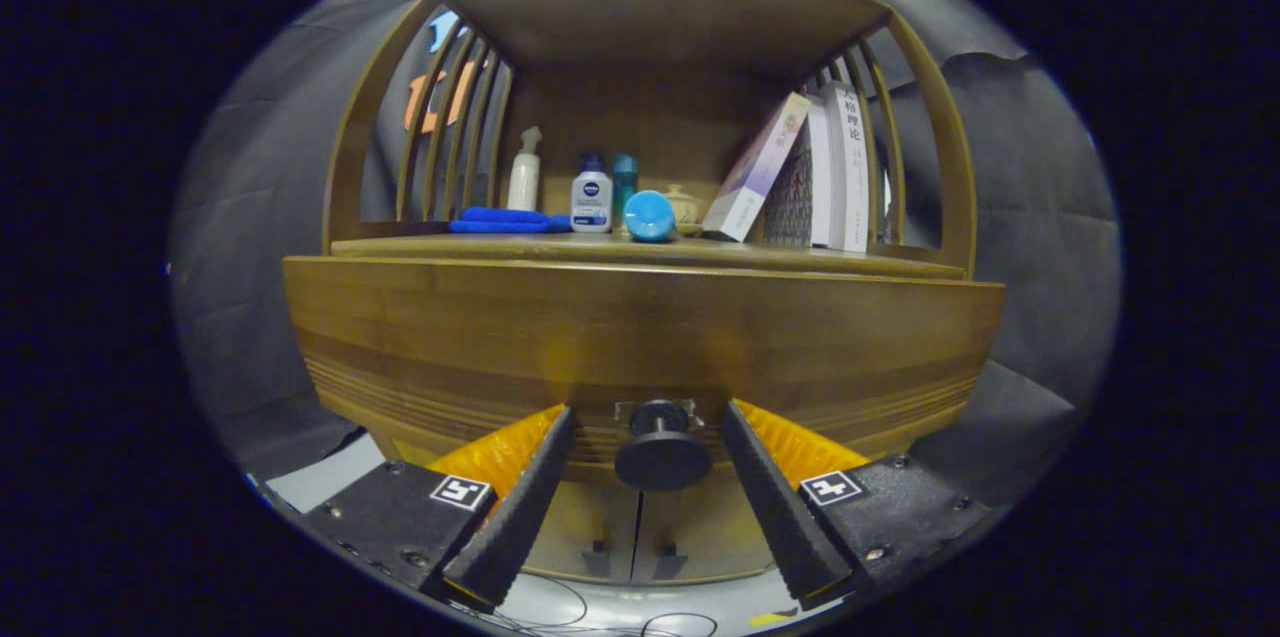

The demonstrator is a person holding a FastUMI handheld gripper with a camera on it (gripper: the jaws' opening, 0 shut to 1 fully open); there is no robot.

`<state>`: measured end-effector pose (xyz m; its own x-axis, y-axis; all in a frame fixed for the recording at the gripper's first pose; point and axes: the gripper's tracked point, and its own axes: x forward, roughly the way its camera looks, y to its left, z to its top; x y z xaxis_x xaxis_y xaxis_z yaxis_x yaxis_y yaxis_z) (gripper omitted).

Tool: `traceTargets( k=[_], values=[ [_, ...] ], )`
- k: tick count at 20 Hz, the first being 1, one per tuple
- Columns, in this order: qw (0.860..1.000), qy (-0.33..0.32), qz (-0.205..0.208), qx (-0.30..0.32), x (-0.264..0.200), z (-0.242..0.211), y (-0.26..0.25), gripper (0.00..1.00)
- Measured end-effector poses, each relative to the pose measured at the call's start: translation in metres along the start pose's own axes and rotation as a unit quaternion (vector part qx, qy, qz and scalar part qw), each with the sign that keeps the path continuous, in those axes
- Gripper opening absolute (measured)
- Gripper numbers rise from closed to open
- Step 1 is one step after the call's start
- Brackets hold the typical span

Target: Pull open the drawer, take out the items inside it, and place them on the countertop above the cabinet.

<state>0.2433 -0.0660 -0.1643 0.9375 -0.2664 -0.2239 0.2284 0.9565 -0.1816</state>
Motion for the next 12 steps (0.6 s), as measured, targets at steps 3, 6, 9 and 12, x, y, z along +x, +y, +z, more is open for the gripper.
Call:
traceTargets(
  k=[3, 6, 9, 12],
  values=[
    [1.000, 0.005, -0.001, -0.002, 0.027, 0.006, 0.005, 0.98],
    [1.000, 0.007, -0.005, -0.013, 0.031, 0.009, 0.004, 0.98],
    [0.999, 0.013, -0.014, -0.039, 0.032, 0.004, 0.004, 1.00],
    [0.998, 0.038, 0.017, -0.047, 0.016, -0.002, 0.017, 1.00]
  ],
)
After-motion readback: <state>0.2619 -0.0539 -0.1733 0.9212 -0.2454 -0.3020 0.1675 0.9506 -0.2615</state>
